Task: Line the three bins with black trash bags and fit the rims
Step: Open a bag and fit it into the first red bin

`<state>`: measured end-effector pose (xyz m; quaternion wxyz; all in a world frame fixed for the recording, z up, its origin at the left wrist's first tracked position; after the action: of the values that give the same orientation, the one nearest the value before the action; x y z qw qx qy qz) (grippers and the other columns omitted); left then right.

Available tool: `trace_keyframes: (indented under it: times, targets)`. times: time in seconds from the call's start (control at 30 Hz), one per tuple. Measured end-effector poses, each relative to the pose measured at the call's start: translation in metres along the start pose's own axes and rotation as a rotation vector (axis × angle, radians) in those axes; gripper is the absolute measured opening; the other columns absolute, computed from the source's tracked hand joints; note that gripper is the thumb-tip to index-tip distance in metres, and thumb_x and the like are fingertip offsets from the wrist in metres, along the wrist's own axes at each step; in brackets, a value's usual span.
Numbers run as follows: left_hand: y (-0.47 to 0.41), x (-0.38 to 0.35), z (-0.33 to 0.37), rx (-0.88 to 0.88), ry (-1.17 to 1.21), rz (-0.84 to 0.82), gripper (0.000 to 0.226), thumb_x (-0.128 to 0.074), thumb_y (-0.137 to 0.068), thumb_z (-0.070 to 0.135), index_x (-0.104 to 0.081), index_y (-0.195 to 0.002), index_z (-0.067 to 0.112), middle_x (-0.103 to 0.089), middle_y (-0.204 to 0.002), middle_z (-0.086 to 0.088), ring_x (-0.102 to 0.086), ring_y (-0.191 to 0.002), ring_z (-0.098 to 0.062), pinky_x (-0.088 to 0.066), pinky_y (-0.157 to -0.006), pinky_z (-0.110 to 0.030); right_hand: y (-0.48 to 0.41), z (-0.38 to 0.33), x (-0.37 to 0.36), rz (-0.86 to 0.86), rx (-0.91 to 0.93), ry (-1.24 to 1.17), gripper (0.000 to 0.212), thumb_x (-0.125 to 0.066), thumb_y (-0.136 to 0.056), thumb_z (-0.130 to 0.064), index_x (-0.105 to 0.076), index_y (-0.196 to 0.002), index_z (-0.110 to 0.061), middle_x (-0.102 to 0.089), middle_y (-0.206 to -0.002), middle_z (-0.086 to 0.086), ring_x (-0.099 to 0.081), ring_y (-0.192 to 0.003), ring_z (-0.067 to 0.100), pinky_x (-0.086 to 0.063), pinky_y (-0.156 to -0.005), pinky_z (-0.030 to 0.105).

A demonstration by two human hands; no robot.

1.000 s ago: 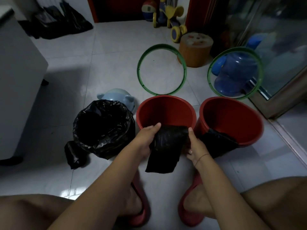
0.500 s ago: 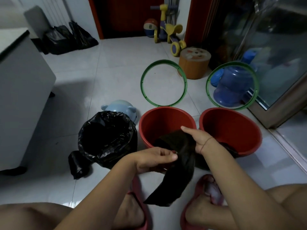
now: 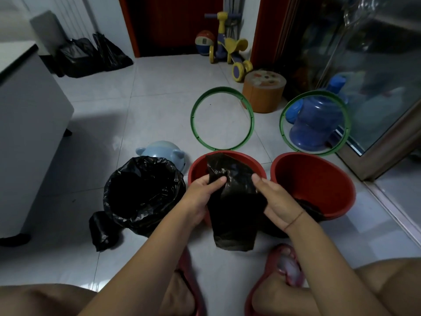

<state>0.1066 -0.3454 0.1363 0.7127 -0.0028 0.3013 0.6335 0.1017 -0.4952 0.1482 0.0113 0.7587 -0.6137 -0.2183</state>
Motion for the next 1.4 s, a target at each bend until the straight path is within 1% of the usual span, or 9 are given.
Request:
trace_keyframes:
  times: [0.17,0.27,0.33,0.43,0.53,0.7,0.93,1.17,1.4]
  targets:
    - [0.018,-0.019,0.014,0.007,-0.131,-0.133,0.030,-0.072,-0.075,0.024,-0.073,-0.102,0.011,-0.073,-0.103,-0.014,-0.070,-0.095,-0.026,-0.055,-0.083,-0.032,-0.002,-0.037,0.007,0.236,0.198,0.032,0.024,-0.066,-0.083,-0.016,-0.069,-0.104,-0.005,-0.074,-0.099,0.015,-0.070,-0.094,0.029,-0.056,-0.081,0.037]
    - [0.017,-0.029,0.042,0.014,-0.016,-0.177,0.056,-0.062,-0.080,0.046,-0.063,-0.121,0.008,-0.066,-0.121,-0.016,-0.062,-0.114,-0.029,-0.047,-0.099,-0.039,-0.001,-0.062,-0.008,0.150,0.307,0.103,0.017,-0.067,-0.080,-0.012,-0.071,-0.095,-0.004,-0.076,-0.089,0.008,-0.072,-0.083,0.019,-0.056,-0.070,0.023]
    - [0.012,-0.034,0.069,-0.007,0.036,-0.149,0.062,-0.063,-0.076,0.048,-0.063,-0.121,0.006,-0.066,-0.121,-0.018,-0.063,-0.112,-0.029,-0.049,-0.097,-0.039,-0.004,-0.084,-0.020,0.072,0.357,0.173,0.020,-0.068,-0.075,-0.020,-0.072,-0.089,-0.007,-0.076,-0.085,0.005,-0.071,-0.080,0.015,-0.055,-0.068,0.020]
    - [0.003,-0.045,0.117,-0.104,0.007,-0.119,0.052,-0.063,-0.082,0.036,-0.062,-0.121,0.000,-0.066,-0.116,-0.021,-0.065,-0.104,-0.030,-0.054,-0.090,-0.036,-0.013,-0.128,-0.034,0.037,0.425,0.277,0.017,-0.068,-0.076,-0.024,-0.072,-0.084,-0.010,-0.076,-0.079,-0.001,-0.070,-0.074,0.010,-0.054,-0.065,0.018]
    - [-0.003,-0.061,0.170,-0.243,-0.072,-0.113,0.024,-0.060,-0.090,0.025,-0.071,-0.100,0.007,-0.074,-0.097,-0.012,-0.070,-0.090,-0.022,-0.056,-0.078,-0.029,-0.023,-0.177,-0.042,0.066,0.504,0.342,0.024,-0.064,-0.082,-0.033,-0.071,-0.086,-0.010,-0.075,-0.078,-0.003,-0.069,-0.075,0.008,-0.054,-0.067,0.019]
    - [-0.005,-0.083,0.226,-0.409,-0.261,-0.087,0.016,-0.064,-0.088,0.018,-0.076,-0.078,0.016,-0.074,-0.080,-0.001,-0.069,-0.076,-0.013,-0.054,-0.066,-0.020,-0.035,-0.231,-0.051,-0.002,0.470,0.064,0.049,-0.063,-0.076,-0.039,-0.067,-0.107,-0.001,-0.071,-0.107,0.018,-0.068,-0.102,0.028,-0.056,-0.085,0.034]
    - [-0.007,-0.091,0.260,-0.494,-0.199,-0.026,0.012,-0.068,-0.085,0.018,-0.073,-0.092,0.010,-0.075,-0.088,-0.006,-0.071,-0.081,-0.015,-0.056,-0.067,-0.022,-0.034,-0.268,-0.060,0.013,0.530,-0.029,0.005,-0.064,-0.082,-0.013,-0.067,-0.082,-0.010,-0.074,-0.077,0.004,-0.070,-0.073,0.017,-0.059,-0.071,0.031]
    - [-0.012,-0.073,0.269,-0.537,-0.082,0.058,0.013,-0.067,-0.086,0.023,-0.073,-0.087,0.011,-0.076,-0.081,-0.007,-0.072,-0.074,-0.017,-0.056,-0.060,-0.024,-0.031,-0.273,-0.042,0.084,0.595,-0.146,0.016,-0.058,-0.089,-0.013,-0.061,-0.073,-0.013,-0.073,-0.068,-0.001,-0.069,-0.063,0.011,-0.057,-0.057,0.025]
    - [-0.023,-0.037,0.270,-0.517,0.039,0.082,0.037,-0.061,-0.089,0.032,-0.066,-0.114,0.006,-0.071,-0.108,-0.014,-0.067,-0.102,-0.025,-0.052,-0.081,-0.034,-0.037,-0.275,-0.011,0.138,0.607,-0.282,0.018,-0.054,-0.093,-0.019,-0.055,-0.075,-0.017,-0.073,-0.072,-0.002,-0.071,-0.069,0.010,-0.056,-0.055,0.029]
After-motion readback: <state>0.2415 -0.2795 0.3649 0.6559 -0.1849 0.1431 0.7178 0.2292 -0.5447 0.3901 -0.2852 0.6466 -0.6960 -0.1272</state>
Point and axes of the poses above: each hand's wrist, its own y-axis away from the middle knuckle, its own x-axis out of the back of the hand, z = x × y, the point moved 8 cm from there along -y, towards the middle knuckle
